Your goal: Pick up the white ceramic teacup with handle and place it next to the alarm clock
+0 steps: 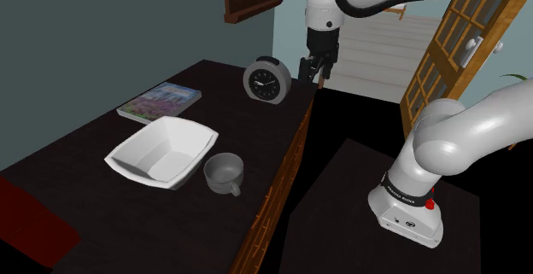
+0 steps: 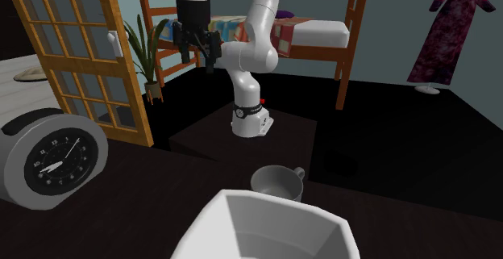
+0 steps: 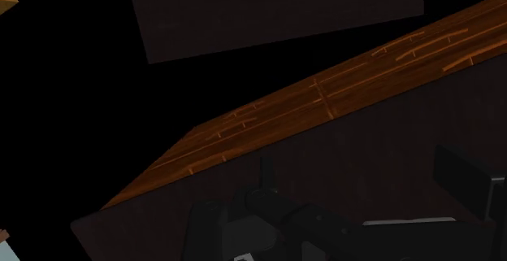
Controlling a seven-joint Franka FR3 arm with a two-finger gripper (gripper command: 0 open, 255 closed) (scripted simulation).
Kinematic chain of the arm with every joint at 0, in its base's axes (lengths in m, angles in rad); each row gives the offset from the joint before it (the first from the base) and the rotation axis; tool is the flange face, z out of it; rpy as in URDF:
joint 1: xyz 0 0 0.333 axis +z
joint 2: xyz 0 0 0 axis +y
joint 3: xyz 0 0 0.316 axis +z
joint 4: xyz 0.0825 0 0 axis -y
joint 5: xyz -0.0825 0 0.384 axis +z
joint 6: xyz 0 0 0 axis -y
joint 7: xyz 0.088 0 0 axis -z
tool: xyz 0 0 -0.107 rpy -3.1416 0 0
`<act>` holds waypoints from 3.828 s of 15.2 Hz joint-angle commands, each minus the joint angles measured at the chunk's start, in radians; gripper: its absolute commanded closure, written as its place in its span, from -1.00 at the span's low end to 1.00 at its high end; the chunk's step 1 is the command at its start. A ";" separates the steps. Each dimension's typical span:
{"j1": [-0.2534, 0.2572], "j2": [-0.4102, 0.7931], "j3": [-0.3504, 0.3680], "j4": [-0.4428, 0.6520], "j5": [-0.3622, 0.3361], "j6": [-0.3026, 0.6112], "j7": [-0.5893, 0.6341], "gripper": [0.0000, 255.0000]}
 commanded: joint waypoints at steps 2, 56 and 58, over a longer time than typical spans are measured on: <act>0.019 0.068 0.054 0.010 0.032 0.055 0.059 -1.00; 0.198 0.993 0.395 0.488 -0.181 0.405 0.681 1.00; 0.195 0.979 0.399 0.499 -0.172 0.382 0.675 1.00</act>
